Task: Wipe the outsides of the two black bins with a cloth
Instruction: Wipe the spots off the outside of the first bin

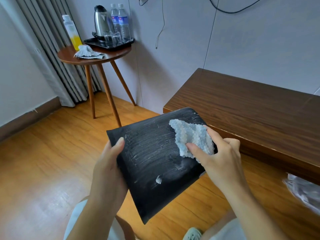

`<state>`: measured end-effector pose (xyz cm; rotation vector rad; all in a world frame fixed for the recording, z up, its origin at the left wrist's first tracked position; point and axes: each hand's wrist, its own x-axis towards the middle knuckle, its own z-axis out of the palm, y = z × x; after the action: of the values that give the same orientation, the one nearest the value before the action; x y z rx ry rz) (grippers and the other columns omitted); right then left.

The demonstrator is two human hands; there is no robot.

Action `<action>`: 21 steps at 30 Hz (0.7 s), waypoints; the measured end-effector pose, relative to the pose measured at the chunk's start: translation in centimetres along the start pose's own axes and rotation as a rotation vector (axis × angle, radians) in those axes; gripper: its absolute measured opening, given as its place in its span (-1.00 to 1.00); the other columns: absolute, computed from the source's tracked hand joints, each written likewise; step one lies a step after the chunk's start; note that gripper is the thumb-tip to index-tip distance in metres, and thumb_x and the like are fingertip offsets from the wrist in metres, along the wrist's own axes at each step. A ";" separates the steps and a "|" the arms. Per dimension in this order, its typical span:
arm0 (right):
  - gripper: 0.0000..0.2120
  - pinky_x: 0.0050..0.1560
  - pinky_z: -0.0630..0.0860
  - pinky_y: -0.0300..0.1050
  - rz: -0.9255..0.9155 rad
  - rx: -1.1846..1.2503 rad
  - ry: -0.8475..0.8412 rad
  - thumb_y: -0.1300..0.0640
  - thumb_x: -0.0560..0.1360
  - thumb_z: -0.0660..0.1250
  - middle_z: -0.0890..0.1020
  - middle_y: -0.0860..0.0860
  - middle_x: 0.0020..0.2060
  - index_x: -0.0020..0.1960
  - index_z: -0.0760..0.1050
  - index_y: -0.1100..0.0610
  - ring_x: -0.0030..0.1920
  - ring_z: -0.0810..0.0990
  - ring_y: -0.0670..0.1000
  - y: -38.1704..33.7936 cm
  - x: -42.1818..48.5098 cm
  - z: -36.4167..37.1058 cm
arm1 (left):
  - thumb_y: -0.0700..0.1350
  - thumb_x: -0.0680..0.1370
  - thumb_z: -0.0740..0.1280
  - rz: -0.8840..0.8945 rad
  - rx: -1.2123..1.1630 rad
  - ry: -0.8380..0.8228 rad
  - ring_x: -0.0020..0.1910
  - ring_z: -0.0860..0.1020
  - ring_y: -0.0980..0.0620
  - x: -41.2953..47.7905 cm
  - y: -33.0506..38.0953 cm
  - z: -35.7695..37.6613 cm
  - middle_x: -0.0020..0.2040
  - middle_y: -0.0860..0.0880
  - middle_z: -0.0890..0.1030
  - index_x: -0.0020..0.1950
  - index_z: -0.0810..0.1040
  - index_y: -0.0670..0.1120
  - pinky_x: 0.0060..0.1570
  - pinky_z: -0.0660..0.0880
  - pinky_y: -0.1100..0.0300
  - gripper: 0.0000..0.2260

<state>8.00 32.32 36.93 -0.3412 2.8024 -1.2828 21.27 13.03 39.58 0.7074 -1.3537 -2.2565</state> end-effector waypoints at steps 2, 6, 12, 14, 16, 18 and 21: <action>-0.19 0.05 0.37 -0.13 0.069 -0.033 -0.011 -0.45 0.34 0.38 0.31 -0.04 0.12 0.53 0.30 -0.27 0.11 0.42 -0.03 -0.3 0.5 -0.6 | 0.00 0.49 0.37 -0.013 0.181 -0.092 0.18 0.67 -0.18 -0.2 0.2 -0.3 0.21 -0.09 0.70 0.32 0.57 0.02 0.11 0.55 -0.12 -0.60; -0.21 -0.06 0.36 -0.07 0.149 -0.151 -0.077 -0.52 0.36 0.29 0.30 -0.03 0.09 0.53 0.31 -0.27 0.08 0.37 0.00 -1.0 1.1 -0.9 | 0.02 0.42 0.44 0.052 0.358 -0.093 0.21 0.66 -0.04 -1.4 -0.5 -0.2 0.21 0.04 0.70 0.44 0.44 0.04 0.11 0.59 0.05 -0.42; -0.28 -0.08 0.35 -0.09 0.208 -0.130 -0.176 -0.50 0.42 0.25 0.42 0.02 0.36 0.51 0.34 -0.25 0.28 0.36 0.01 -1.7 1.3 -0.7 | 0.05 0.17 0.55 0.132 0.255 -0.144 0.44 0.49 0.08 -4.4 -1.3 -0.4 0.45 0.31 0.48 0.55 0.16 0.45 0.46 0.33 -0.09 0.02; -0.32 0.02 0.32 -0.06 0.199 -0.083 -0.171 -0.46 0.45 0.26 0.45 0.01 0.38 0.51 0.36 -0.24 0.39 0.33 0.03 -2.0 1.1 -0.8 | -0.05 0.17 0.55 0.146 0.257 -0.197 0.44 0.50 0.06 -5.7 -1.3 -0.6 0.46 0.26 0.49 0.50 0.25 0.46 0.42 0.39 -0.07 -0.01; -0.33 0.07 0.29 -0.03 0.200 -0.053 -0.147 -0.42 0.47 0.27 0.44 0.03 0.38 0.52 0.34 -0.23 0.42 0.32 0.07 -2.3 0.8 -0.8 | -0.14 0.17 0.57 0.174 0.257 -0.189 0.41 0.53 0.05 -6.7 -1.3 -0.5 0.45 0.23 0.51 0.48 0.31 0.46 0.33 0.50 0.06 -0.01; -0.32 0.06 0.31 -0.03 0.190 -0.045 -0.130 -0.41 0.48 0.27 0.42 0.05 0.36 0.54 0.31 -0.23 0.39 0.33 0.07 -2.6 0.5 -0.5 | -0.34 0.19 0.58 0.178 0.197 -0.118 0.33 0.60 -0.01 -7.1 -1.3 0.1 0.39 0.20 0.58 0.43 0.37 0.47 0.23 0.54 0.08 0.03; -0.31 0.03 0.31 -0.05 0.163 -0.052 -0.105 -0.43 0.49 0.23 0.42 0.05 0.35 0.56 0.27 -0.24 0.28 0.32 0.00 -2.9 0.6 -0.2 | -0.44 0.20 0.52 0.193 0.099 0.012 0.22 0.67 -0.06 -6.5 -1.0 0.6 0.28 0.18 0.66 0.43 0.33 0.51 0.11 0.59 0.04 0.08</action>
<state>7.86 30.54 39.26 -0.1719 2.7155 -1.1259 25.92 17.70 40.27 0.5943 -1.4693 -2.0440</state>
